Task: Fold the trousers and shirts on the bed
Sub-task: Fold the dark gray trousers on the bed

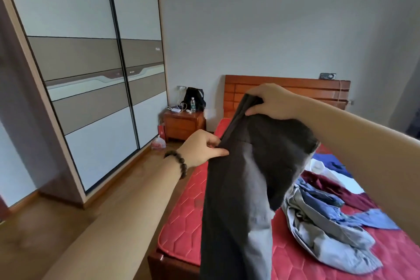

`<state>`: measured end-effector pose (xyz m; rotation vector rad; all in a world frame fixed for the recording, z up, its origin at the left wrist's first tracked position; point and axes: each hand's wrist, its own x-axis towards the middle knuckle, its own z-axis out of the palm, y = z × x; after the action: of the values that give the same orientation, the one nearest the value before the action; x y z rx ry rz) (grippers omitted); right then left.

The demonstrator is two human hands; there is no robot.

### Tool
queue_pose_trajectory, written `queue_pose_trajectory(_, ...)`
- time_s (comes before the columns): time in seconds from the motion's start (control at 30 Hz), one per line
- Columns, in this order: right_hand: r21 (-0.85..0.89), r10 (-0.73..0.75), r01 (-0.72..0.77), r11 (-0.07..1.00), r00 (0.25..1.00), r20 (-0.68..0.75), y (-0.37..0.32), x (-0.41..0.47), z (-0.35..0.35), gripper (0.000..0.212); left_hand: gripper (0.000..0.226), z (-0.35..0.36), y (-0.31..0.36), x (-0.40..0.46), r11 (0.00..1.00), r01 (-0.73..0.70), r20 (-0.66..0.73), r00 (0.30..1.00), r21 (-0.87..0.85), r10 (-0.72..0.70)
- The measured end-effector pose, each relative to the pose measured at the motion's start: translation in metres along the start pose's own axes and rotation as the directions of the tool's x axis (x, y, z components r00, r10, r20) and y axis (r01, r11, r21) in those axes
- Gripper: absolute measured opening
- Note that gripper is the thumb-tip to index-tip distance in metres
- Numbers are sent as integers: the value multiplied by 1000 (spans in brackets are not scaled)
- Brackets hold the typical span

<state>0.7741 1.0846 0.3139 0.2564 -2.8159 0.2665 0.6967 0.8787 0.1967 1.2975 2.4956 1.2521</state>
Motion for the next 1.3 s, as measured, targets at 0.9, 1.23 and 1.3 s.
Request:
queue_pose_trajectory(0.9,-110,371,-354,929,887,277,69,136,89,16,10,-51,-153,143,817,-58,-68,997,-574,23)
queue_pose_trajectory(1.23,970,640,-187,155,767,46,90,107,167,35,17,-46,-180,155,616,-93,-198,975,-782,-104)
queue_pose_trajectory(1.3,985,627,-158,71,775,79,82,105,190,33,15,-46,-180,155,587,-81,-195,972,-805,-133)
